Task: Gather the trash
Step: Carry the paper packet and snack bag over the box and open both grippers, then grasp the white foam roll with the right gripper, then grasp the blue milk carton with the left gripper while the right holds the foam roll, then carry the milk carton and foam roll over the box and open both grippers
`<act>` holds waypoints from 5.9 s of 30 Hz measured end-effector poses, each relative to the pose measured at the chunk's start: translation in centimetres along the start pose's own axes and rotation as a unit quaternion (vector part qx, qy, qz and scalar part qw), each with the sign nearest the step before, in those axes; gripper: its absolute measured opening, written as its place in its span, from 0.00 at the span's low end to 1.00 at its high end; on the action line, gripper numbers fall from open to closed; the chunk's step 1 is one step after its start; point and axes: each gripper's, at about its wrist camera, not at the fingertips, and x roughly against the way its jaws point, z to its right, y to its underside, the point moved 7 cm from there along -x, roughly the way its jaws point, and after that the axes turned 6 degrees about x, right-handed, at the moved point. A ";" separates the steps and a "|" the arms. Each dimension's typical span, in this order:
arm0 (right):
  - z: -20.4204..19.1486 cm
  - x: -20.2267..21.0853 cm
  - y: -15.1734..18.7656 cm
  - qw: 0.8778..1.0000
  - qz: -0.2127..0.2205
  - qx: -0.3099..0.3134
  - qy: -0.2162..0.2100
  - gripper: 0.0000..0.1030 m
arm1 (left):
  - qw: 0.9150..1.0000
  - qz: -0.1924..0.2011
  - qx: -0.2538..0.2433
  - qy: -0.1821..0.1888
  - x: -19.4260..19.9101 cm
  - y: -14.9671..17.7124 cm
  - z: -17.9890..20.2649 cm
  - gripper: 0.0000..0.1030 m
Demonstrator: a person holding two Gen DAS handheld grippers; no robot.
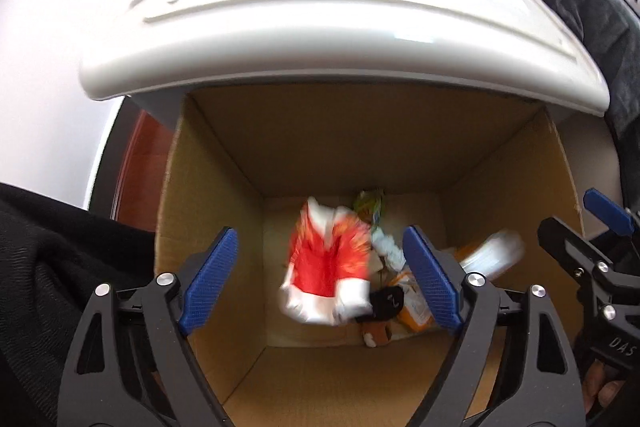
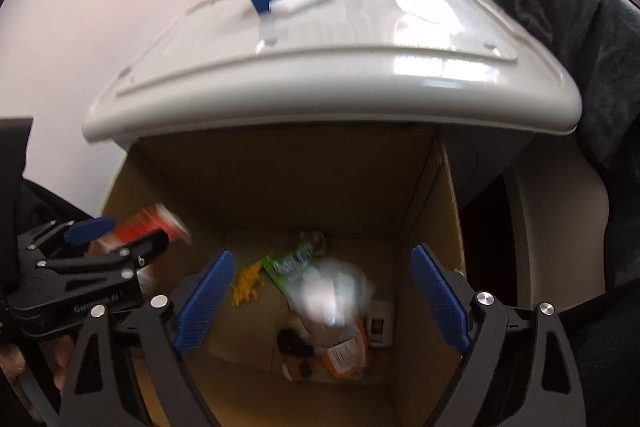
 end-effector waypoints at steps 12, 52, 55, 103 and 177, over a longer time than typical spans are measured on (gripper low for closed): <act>1.0 0.6 -0.5 1.000 0.005 -0.030 -0.003 0.86 | 1.000 0.010 0.002 0.028 1.1 0.3 0.2 0.80; 1.7 -17.2 -30.7 0.963 -0.073 -0.253 0.058 0.64 | 0.992 0.089 0.072 0.057 6.7 -8.0 -5.5 0.80; 1.2 -17.3 -30.7 0.968 -0.066 -0.218 0.103 0.51 | 0.992 0.088 0.073 0.062 6.7 -7.9 -5.5 0.80; 8.6 -7.9 -18.4 1.000 -0.018 -0.020 0.000 0.30 | 0.991 0.117 0.048 0.039 -6.3 -30.5 6.6 0.80; 0.1 1.6 -0.6 0.999 -0.001 -0.005 -0.031 0.31 | 0.997 0.037 -0.054 0.034 3.3 0.6 2.9 0.47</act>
